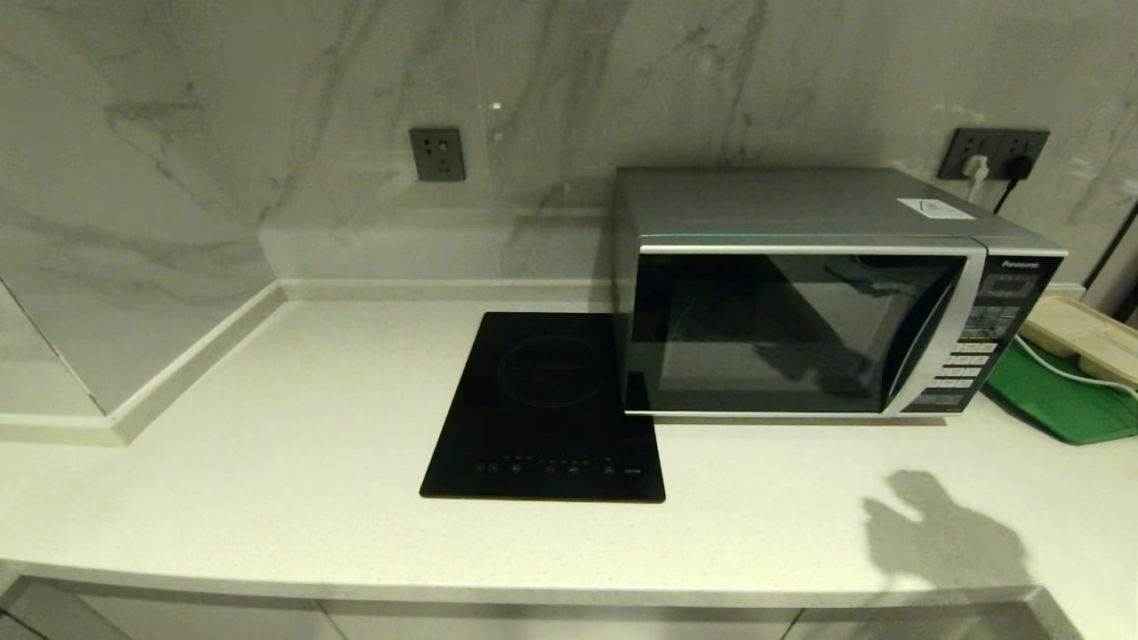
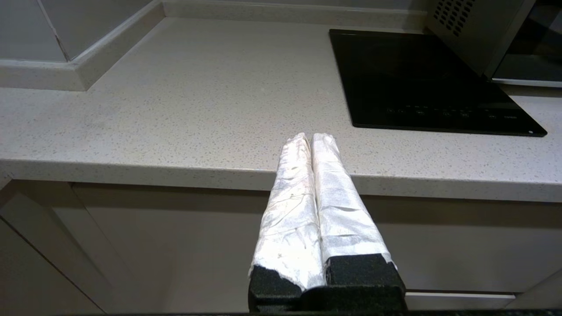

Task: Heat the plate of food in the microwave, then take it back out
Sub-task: Open the microwave oven

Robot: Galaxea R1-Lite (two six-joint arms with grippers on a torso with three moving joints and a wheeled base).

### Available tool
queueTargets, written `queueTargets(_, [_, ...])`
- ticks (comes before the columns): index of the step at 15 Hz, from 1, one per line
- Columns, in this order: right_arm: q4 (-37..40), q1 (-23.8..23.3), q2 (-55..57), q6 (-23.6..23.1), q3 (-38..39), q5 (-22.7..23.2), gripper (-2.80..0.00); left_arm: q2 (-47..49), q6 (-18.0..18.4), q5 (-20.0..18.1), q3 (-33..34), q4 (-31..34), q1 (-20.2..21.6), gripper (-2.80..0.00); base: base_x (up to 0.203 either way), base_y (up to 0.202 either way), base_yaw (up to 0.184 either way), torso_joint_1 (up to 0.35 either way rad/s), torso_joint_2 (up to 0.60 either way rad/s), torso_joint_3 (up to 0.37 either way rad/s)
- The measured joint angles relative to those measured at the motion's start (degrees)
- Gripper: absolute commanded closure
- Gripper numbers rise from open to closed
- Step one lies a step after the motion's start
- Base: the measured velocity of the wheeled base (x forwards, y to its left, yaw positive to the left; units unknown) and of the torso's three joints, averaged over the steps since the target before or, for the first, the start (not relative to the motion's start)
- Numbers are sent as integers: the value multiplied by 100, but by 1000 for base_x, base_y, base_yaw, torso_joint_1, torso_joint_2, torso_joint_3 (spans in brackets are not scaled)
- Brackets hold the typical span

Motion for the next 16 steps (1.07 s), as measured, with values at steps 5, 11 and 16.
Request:
queueTargets(5, [1045,1309,-1563,-30,50,-2570,0,0,-4,0,0,0,0,0,0,0,0,0,0,0])
queueTargets(11, [966,1473,-4461,-403,2471,-2656,0,0,-4,0,0,0,0,0,0,0,0,0,0,0])
queueTargets(16, [71,1508,-6629,-493,4630,-2645,0,0,-3,1,0,2,0,0,0,0,0,0,0,0])
